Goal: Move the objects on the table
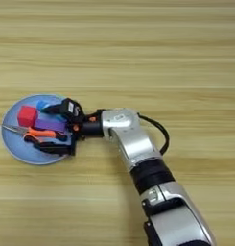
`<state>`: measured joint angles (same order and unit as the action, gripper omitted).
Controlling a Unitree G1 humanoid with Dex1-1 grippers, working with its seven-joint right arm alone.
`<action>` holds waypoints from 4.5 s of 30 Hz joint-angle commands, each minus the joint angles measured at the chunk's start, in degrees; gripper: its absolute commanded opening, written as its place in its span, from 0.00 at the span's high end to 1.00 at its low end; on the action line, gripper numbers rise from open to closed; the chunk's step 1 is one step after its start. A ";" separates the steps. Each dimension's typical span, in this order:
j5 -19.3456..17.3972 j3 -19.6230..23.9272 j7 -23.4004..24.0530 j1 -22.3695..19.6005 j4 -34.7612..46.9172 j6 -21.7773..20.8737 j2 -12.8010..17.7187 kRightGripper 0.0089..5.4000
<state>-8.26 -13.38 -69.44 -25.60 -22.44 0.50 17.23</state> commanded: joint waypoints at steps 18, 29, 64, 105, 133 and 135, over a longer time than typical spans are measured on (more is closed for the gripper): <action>0.85 2.68 12.89 -8.56 0.78 5.53 -4.16 0.01; 5.94 0.97 15.92 -13.29 -11.83 1.40 -6.97 0.01; 8.66 1.55 18.29 -17.76 -22.22 -3.80 -11.46 0.59; 0.94 18.50 20.19 -17.15 -13.07 1.97 5.06 0.59; 3.65 19.22 23.11 -14.84 -31.01 -6.27 8.45 0.59; 4.13 19.16 23.57 -14.95 -32.60 -7.19 8.43 0.59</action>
<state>-4.33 5.44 -47.80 -36.40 -56.04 -4.21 23.80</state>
